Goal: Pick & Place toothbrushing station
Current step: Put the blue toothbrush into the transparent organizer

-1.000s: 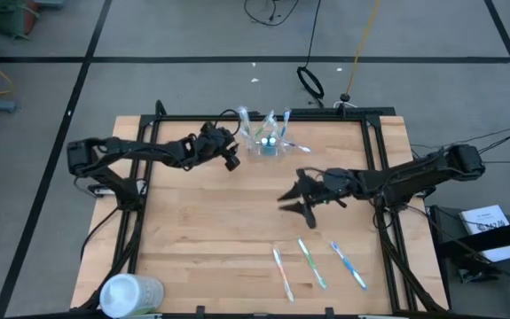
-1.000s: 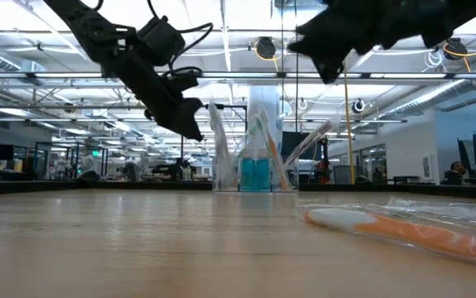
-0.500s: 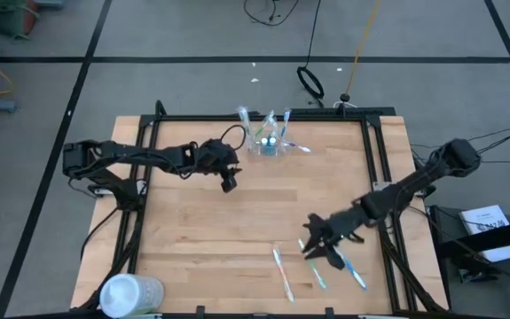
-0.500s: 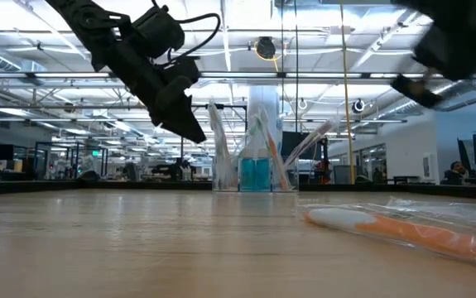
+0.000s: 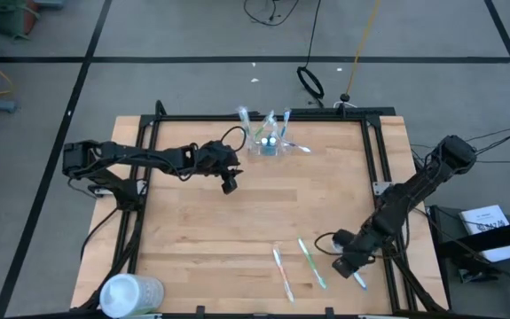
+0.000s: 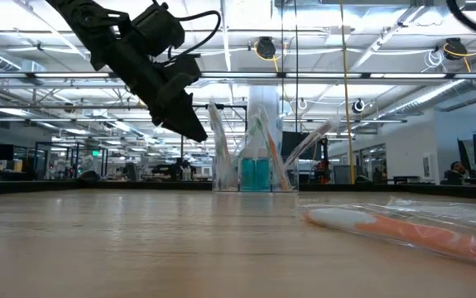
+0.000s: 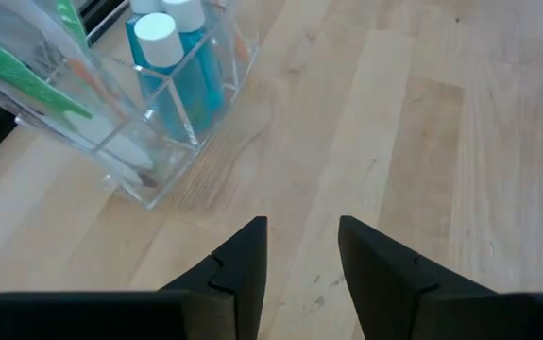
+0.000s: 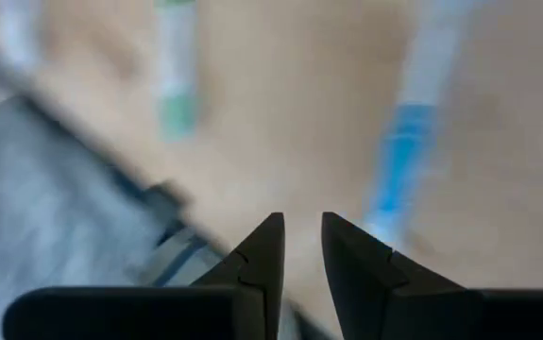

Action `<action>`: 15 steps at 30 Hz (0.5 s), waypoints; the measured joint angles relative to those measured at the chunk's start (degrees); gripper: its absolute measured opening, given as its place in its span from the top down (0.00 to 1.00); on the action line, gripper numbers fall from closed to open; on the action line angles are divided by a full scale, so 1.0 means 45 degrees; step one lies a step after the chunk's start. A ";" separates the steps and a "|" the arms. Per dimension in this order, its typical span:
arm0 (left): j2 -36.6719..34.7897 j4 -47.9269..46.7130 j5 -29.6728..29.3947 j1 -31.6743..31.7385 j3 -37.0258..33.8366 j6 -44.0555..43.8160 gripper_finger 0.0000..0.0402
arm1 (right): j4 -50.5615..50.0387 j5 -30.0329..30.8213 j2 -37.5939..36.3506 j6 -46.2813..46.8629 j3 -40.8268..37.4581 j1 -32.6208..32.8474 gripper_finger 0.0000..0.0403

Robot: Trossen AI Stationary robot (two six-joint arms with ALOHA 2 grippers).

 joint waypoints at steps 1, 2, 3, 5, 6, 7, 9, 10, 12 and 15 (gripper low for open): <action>0.0000 0.0002 0.0005 0.0000 0.0000 0.0005 0.66 | -0.0564 0.0001 -0.0001 0.0080 0.0000 0.0004 0.84; 0.0000 0.0005 0.0005 0.0000 0.0000 0.0005 0.66 | -0.1051 0.0013 -0.0005 0.0089 -0.0004 -0.0028 0.83; 0.0000 0.0000 0.0005 0.0000 0.0000 0.0005 0.66 | -0.1486 0.0049 -0.0003 0.0083 -0.0005 -0.0092 0.83; 0.0000 0.0004 0.0005 0.0000 0.0000 0.0010 0.66 | -0.2274 0.0063 -0.0004 0.0085 -0.0005 -0.0286 0.81; 0.0000 0.0005 0.0005 0.0000 0.0000 0.0010 0.66 | -0.2566 0.0079 -0.0001 0.0077 -0.0005 -0.0382 0.81; 0.0000 0.0005 0.0009 0.0000 0.0000 0.0010 0.66 | -0.2750 0.0118 0.0000 -0.0009 -0.0005 -0.0488 0.80; 0.0000 0.0000 0.0010 0.0000 0.0000 0.0010 0.66 | -0.2870 0.0512 0.0000 -0.0606 -0.0005 -0.0650 0.78; 0.0000 0.0000 0.0015 0.0000 0.0000 0.0010 0.66 | -0.2830 0.0849 0.0000 -0.1012 -0.0005 -0.0711 0.76; 0.0000 0.0000 0.0015 0.0000 0.0000 0.0015 0.66 | -0.2581 0.1500 -0.0005 -0.1735 -0.0005 -0.0777 0.74; 0.0000 0.0000 0.0015 0.0000 0.0000 0.0015 0.66 | -0.2154 0.2235 0.0000 -0.2231 -0.0005 -0.0780 0.71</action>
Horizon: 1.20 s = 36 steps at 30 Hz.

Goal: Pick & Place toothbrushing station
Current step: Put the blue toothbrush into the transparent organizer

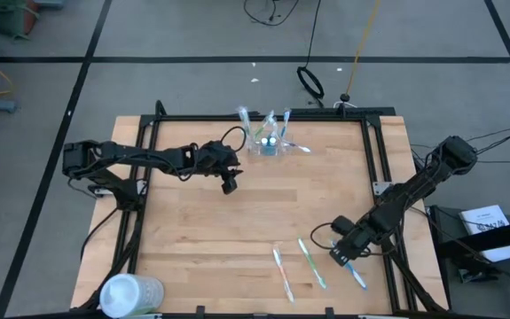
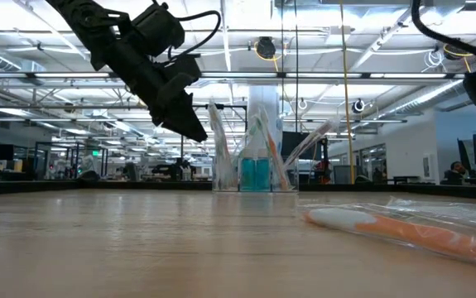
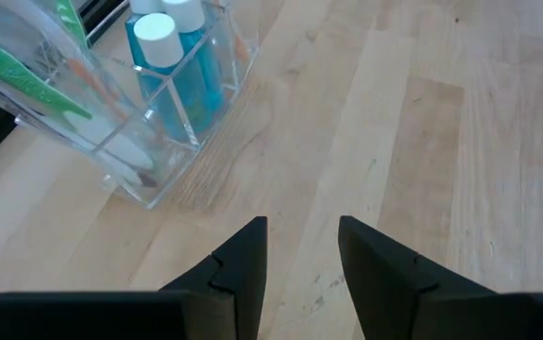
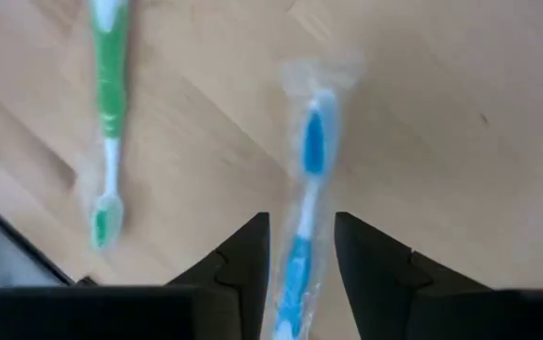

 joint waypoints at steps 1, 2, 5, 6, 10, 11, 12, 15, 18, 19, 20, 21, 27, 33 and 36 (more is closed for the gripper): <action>0.0000 -0.0005 0.0004 0.0000 0.0000 0.0004 0.66 | -0.0002 0.0218 0.0000 -0.0213 0.0000 0.0019 0.70; 0.0000 -0.0005 0.0000 0.0000 0.0000 0.0005 0.66 | -0.0095 0.0435 0.0000 -0.0481 0.0000 0.0029 0.69; 0.0000 -0.0015 0.0003 0.0000 0.0000 0.0010 0.66 | -0.0442 0.1067 0.0068 -0.1238 0.0000 0.0032 0.67; 0.0000 -0.0019 0.0005 0.0000 0.0000 0.0010 0.66 | -0.0498 0.1269 0.0135 -0.1372 0.0000 0.0032 0.67; 0.0000 -0.0029 0.0005 0.0000 0.0000 0.0010 0.66 | -0.0228 0.1511 0.0626 -0.1624 0.0000 0.0032 0.67; 0.0000 -0.0029 0.0003 0.0000 0.0000 0.0010 0.66 | -0.0122 0.1486 0.0808 -0.1747 0.0000 0.0032 0.67; 0.0000 -0.0029 0.0005 0.0000 0.0000 0.0010 0.66 | -0.0018 0.1448 0.0998 -0.1880 0.0000 0.0032 0.67; 0.0000 -0.0034 0.0005 0.0000 0.0000 0.0010 0.66 | 0.0306 0.0998 0.1536 -0.2675 0.0026 0.0032 0.67; 0.0000 -0.0044 0.0005 0.0000 0.0000 0.0010 0.66 | 0.0373 0.0932 0.1919 -0.3902 0.0041 0.0032 0.68; 0.0000 -0.0044 0.0005 0.0000 0.0000 0.0010 0.66 | 0.0355 0.0919 0.1974 -0.4247 0.0049 0.0032 0.69; 0.0000 -0.0044 0.0005 0.0000 0.0000 0.0010 0.66 | 0.0346 0.0908 0.1996 -0.4510 0.0049 0.0032 0.70; 0.0000 -0.0044 0.0005 0.0000 0.0000 0.0010 0.66 | 0.0346 0.0925 0.1991 -0.4750 0.0049 0.0027 0.71; 0.0000 -0.0039 0.0005 0.0000 0.0000 0.0010 0.66 | 0.0475 0.1898 0.1562 -0.5022 -0.0017 0.0042 0.84; 0.0001 0.0005 0.0001 0.0015 0.0000 0.0024 0.66 | 0.1815 0.5012 0.0887 -0.6907 -0.0029 -0.0050 0.97; 0.0005 0.0000 0.0000 0.0015 0.0000 0.0026 0.66 | 0.3503 0.6861 0.0513 -0.8724 -0.0022 -0.0394 0.96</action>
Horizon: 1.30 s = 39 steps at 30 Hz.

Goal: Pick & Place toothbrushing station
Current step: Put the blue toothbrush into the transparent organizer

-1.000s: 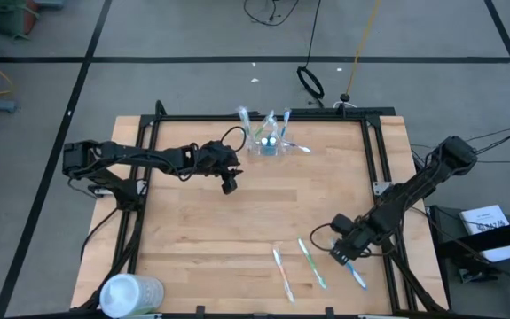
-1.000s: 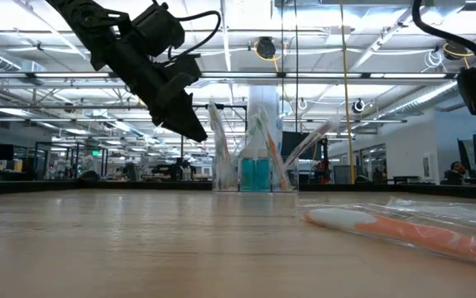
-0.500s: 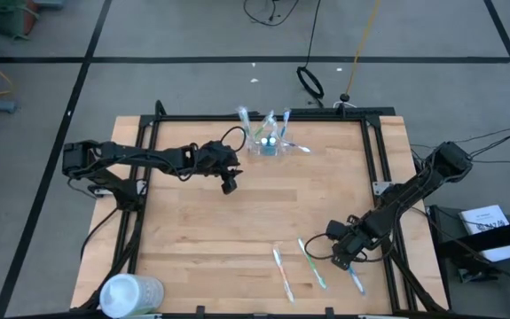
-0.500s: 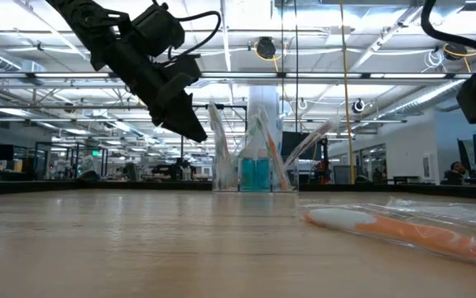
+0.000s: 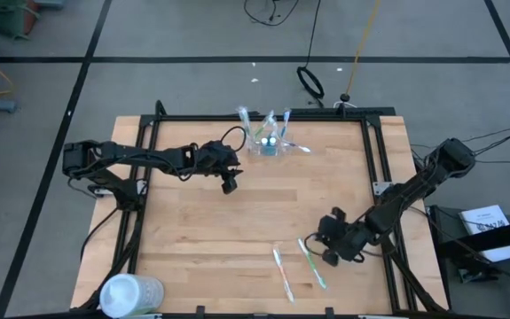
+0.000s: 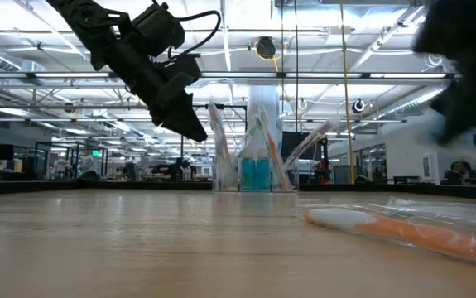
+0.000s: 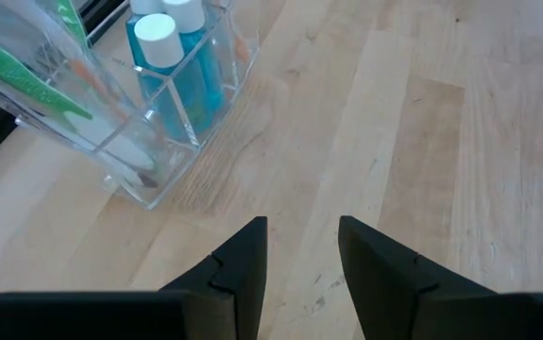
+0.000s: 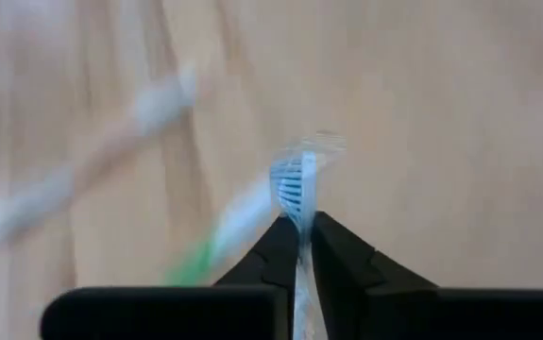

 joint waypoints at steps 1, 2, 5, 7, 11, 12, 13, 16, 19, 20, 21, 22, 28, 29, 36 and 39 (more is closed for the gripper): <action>-0.0004 0.0005 0.0000 0.0000 0.0000 -0.0001 0.66 | 0.0609 0.0809 -0.0113 -0.0879 0.0003 -0.0145 0.95; -0.0002 0.0005 -0.0009 0.0000 0.0000 -0.0001 0.66 | 0.1396 0.1601 -0.0161 -0.2001 0.0004 -0.0325 0.94; 0.0000 0.0005 -0.0270 0.0000 0.0000 -0.0002 0.66 | 0.4033 0.3769 -0.0242 -0.6129 0.0008 -0.1079 0.93; 0.0000 0.0015 -0.0444 0.0000 0.0000 -0.0005 0.66 | 0.6288 0.4767 -0.0251 -0.9016 0.0013 -0.1819 0.95; 0.0000 0.0070 -0.0520 0.0000 0.0000 -0.0007 0.66 | 1.0949 0.4679 -0.0255 -1.2953 0.0016 -0.3709 0.98; 0.0000 0.0095 -0.0525 0.0000 0.0000 -0.0007 0.66 | 1.1871 0.4357 -0.0265 -1.3592 0.0018 -0.4200 0.98; 0.0000 0.0121 -0.0525 0.0000 0.0000 -0.0007 0.66 | 1.2668 0.4084 -0.0262 -1.4204 0.0018 -0.4691 0.98; 0.0000 0.0121 -0.0533 0.0000 0.0000 -0.0011 0.66 | 1.4300 0.3955 -0.0261 -1.5952 0.0018 -0.6141 0.97; 0.0000 0.0171 -0.0539 0.0000 0.0000 -0.0015 0.66 | 1.4825 0.3946 -0.0264 -1.6928 0.0022 -0.7633 0.97; 0.0000 0.0210 -0.0542 0.0000 0.0000 -0.0016 0.66 | 1.4818 0.3945 -0.0256 -1.6953 0.0022 -0.8126 0.97; 0.0000 0.0249 -0.0544 0.0000 0.0000 -0.0016 0.66 | 1.4758 0.3945 -0.0256 -1.6880 0.0022 -0.8585 0.97; 0.0000 0.0286 -0.0544 0.0000 0.0000 -0.0016 0.66 | 1.4665 0.3927 -0.0256 -1.6677 0.0022 -0.9038 0.97; 0.0055 0.1037 -0.0559 0.0000 0.0000 -0.0026 0.66 | 1.4355 0.1646 0.0076 -1.4786 0.0022 -1.1511 0.97; 0.0100 0.1319 -0.0555 0.0000 0.0000 -0.0031 0.66 | 1.4396 0.1354 0.0184 -1.4339 0.0022 -1.1831 0.97; 0.0121 0.1821 -0.0554 0.0000 0.0000 -0.0026 0.66 | 1.4008 0.0910 0.1287 -1.3661 0.0022 -1.3176 0.97; 0.0121 0.1841 -0.0549 0.0000 0.0000 -0.0026 0.66 | 1.3987 -0.0112 0.1841 -1.3586 0.0022 -1.3517 0.97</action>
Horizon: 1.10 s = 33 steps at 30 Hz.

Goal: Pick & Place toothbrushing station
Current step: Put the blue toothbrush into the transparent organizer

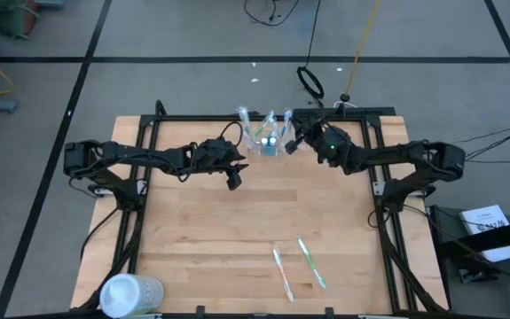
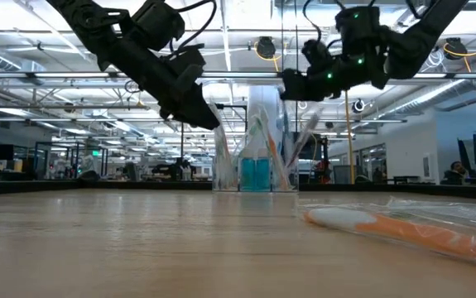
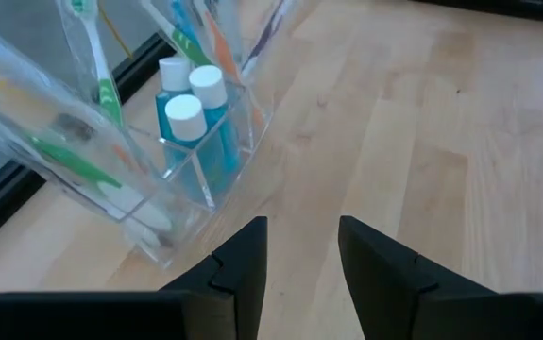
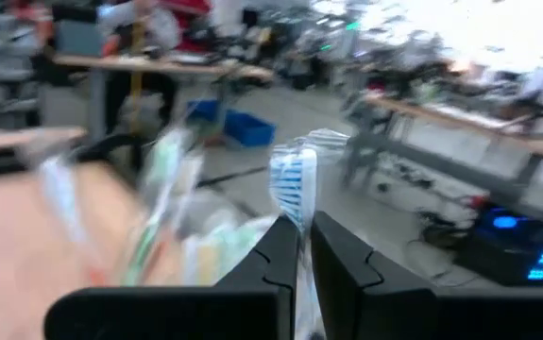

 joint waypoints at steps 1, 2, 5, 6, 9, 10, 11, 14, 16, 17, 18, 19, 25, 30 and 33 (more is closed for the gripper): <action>0.0000 -0.0028 0.0000 0.0000 0.0000 0.0000 0.66 | -0.0048 -0.0358 0.0164 0.0170 0.0000 -0.0095 0.97; 0.0000 -0.0043 0.0000 0.0000 0.0000 0.0000 0.66 | -0.0081 -0.0659 0.0324 0.0442 0.0000 -0.0184 0.97; 0.0000 -0.0005 0.0000 0.0000 0.0000 0.0000 0.66 | -0.0153 -0.0962 0.0780 0.1433 0.0000 -0.0421 0.97; 0.0000 -0.0016 0.0000 0.0000 0.0000 0.0000 0.66 | -0.0321 -0.0958 0.0888 0.1650 0.0000 -0.0503 0.97; -0.0001 -0.0066 0.0005 0.0000 0.0000 0.0000 0.66 | -0.0615 -0.0966 0.1083 0.1959 0.0000 -0.0742 0.97; -0.0002 -0.0099 0.0006 0.0000 0.0000 -0.0007 0.66 | -0.0640 -0.0970 0.1089 0.1988 0.0000 -0.0786 0.96; 0.0000 -0.0110 0.0009 0.0000 0.0000 -0.0018 0.66 | -0.0645 -0.0970 0.1084 0.1992 0.0000 -0.0834 0.95; -0.0005 -0.0110 0.0005 0.0000 0.0000 -0.0005 0.66 | -0.0441 -0.0966 0.1084 0.1999 0.0000 -0.0843 0.91; -0.0005 -0.0122 0.0005 0.0000 0.0000 -0.0005 0.66 | -0.0111 -0.0974 0.1072 0.2329 0.0000 -0.0842 0.88; -0.0005 -0.0125 0.0010 0.0000 0.0000 -0.0005 0.66 | -0.0094 -0.0978 0.1060 0.2585 0.0005 -0.0842 0.86; -0.0005 -0.0121 0.0010 0.0000 0.0000 -0.0005 0.66 | -0.0114 -0.0980 0.1065 0.2767 0.0005 -0.0825 0.85; -0.0005 -0.0121 0.0010 -0.0004 0.0000 -0.0005 0.66 | -0.0170 -0.0975 0.1076 0.2872 0.0005 -0.0818 0.83; -0.0005 -0.0121 0.0019 -0.0005 0.0000 -0.0005 0.66 | -0.0515 -0.0970 0.1080 0.2507 0.0005 -0.0818 0.77; -0.0005 -0.0121 0.0019 -0.0005 0.0000 0.0000 0.66 | -0.0498 -0.0967 0.1075 0.2092 0.0005 -0.0818 0.76; -0.0005 -0.0121 0.0021 -0.0005 0.0000 0.0000 0.66 | -0.0480 -0.0975 0.1075 0.1497 0.0005 -0.0818 0.76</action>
